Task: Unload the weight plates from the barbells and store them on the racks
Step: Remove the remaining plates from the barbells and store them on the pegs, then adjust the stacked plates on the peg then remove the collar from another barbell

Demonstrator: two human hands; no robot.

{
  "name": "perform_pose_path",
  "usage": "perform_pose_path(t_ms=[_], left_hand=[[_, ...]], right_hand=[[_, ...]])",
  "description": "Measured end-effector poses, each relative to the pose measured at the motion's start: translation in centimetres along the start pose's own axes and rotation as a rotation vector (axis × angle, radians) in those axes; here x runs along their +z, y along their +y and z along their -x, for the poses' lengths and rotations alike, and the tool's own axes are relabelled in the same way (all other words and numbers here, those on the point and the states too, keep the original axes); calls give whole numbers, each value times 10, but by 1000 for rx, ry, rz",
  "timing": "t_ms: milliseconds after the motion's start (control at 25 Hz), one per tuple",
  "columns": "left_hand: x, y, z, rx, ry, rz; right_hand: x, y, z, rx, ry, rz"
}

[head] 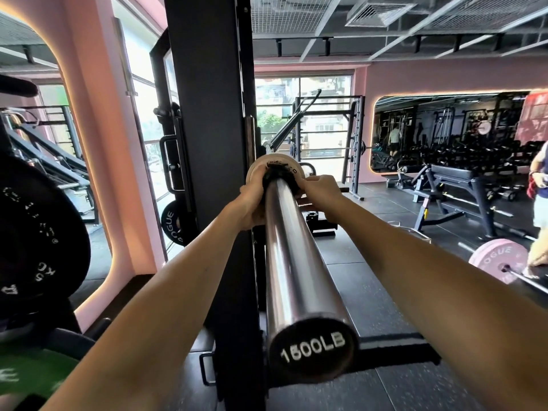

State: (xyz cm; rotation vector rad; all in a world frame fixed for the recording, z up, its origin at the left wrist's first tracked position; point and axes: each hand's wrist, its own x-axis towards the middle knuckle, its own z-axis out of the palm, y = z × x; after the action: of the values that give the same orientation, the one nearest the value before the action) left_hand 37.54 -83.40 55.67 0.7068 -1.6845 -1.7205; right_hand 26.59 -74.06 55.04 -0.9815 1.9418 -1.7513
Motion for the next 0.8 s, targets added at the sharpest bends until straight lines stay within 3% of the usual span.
perform_pose_path(t_ms=[120,280,480,800], left_hand=[[-5,-27,19,-4,203,-178],[-28,-105,53,-143,85,-367],[-25,-202,153,-334,-12,-585],[-16,-398,369,-706,-143,-798]], right_hand=[[-8,18,22,-25,-83,79],[-17,70,66,49,-162,264],[-27,171,154,150,-307,508],[-35,347,381,536,-618,635]])
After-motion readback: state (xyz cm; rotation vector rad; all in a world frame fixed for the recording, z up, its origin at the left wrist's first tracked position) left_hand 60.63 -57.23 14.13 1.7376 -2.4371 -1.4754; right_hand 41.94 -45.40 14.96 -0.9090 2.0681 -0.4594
